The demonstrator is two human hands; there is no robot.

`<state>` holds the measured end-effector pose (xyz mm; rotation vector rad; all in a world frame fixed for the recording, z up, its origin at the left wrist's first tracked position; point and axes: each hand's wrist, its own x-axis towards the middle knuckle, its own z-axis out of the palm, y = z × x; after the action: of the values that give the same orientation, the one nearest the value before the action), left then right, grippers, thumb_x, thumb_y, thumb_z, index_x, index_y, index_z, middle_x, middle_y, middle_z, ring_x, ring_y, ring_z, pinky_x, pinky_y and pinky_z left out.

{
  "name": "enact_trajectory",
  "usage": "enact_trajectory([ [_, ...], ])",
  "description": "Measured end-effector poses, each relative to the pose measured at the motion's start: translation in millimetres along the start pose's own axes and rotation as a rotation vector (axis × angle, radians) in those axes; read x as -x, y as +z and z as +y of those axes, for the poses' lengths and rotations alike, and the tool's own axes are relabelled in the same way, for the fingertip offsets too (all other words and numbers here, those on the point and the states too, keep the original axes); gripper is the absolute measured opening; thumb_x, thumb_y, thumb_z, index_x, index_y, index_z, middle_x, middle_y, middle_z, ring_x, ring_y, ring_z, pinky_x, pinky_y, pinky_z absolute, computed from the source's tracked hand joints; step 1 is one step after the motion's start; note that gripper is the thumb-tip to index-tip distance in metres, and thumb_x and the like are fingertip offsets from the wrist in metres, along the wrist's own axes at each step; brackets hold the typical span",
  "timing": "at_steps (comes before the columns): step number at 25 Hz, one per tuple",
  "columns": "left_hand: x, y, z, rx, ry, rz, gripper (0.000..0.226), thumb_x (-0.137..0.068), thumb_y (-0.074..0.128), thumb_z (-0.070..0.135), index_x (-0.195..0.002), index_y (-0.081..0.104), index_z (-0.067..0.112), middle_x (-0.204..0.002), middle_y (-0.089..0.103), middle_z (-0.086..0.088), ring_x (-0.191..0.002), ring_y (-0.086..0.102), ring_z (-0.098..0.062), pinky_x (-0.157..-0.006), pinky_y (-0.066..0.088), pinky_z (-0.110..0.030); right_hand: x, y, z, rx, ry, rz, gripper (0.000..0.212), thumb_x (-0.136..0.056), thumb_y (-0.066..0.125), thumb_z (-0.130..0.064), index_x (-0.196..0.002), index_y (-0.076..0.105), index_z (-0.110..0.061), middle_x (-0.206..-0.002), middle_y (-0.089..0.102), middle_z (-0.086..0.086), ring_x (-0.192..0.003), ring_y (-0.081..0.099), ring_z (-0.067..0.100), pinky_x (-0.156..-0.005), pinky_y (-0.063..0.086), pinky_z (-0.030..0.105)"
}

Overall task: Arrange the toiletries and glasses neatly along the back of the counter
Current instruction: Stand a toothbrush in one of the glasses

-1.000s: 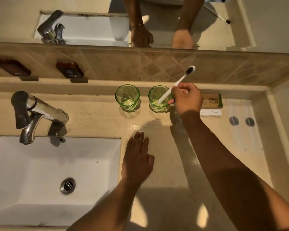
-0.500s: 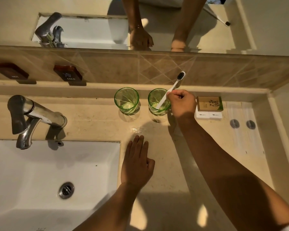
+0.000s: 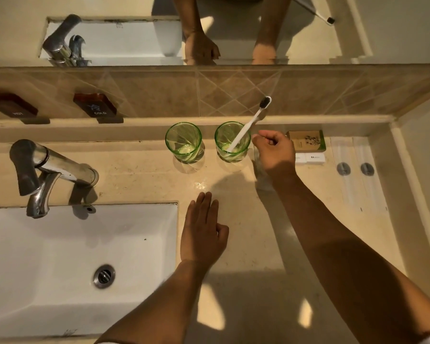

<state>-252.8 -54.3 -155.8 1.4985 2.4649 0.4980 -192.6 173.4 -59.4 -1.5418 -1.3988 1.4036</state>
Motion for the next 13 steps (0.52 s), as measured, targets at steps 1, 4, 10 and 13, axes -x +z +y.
enact_trajectory([
  [1,0.2,-1.4,0.5,0.02,-0.009,0.004,0.056,-0.094,0.046,0.032,-0.146,0.052,0.013,-0.158,0.044,-0.006,-0.152,0.03,-0.023,-0.121,0.034,-0.047,7.3,-9.3,5.1,0.022,-0.012,0.005,0.025,-0.089,0.071,-0.021,-0.112,0.07,-0.01,-0.092,0.068,0.001,-0.087,0.063,0.014,-0.086,0.054,0.029],
  [4,1.7,-4.4,2.6,0.123,-0.033,0.009,0.055,-0.091,0.052,0.026,-0.144,0.054,0.012,-0.157,0.045,-0.006,-0.151,0.031,-0.024,-0.123,0.031,-0.047,38.8,-43.9,29.1,0.15,0.008,0.047,0.02,-0.092,0.064,-0.022,-0.11,0.072,-0.016,-0.101,0.07,-0.002,-0.094,0.063,0.015,-0.089,0.053,0.031],
  [10,-1.1,-9.5,2.6,0.031,0.068,-0.013,0.054,-0.084,0.061,0.016,-0.134,0.058,-0.002,-0.15,0.049,-0.024,-0.144,0.04,-0.04,-0.122,0.027,-0.053,129.6,-121.3,98.4,0.247,0.195,0.135,0.011,-0.092,0.063,-0.018,-0.098,0.073,-0.019,-0.087,0.072,-0.001,-0.081,0.067,0.015,-0.083,0.055,0.035],
  [13,-0.7,-7.6,6.2,0.027,0.073,0.041,0.052,-0.081,0.062,0.012,-0.13,0.059,-0.005,-0.146,0.051,-0.027,-0.138,0.044,-0.044,-0.118,0.032,-0.055,178.2,-166.8,127.6,0.387,0.15,0.223,0.012,-0.092,0.063,-0.018,-0.1,0.072,-0.019,-0.089,0.071,0.0,-0.074,0.062,0.004,-0.071,0.05,0.015],
])
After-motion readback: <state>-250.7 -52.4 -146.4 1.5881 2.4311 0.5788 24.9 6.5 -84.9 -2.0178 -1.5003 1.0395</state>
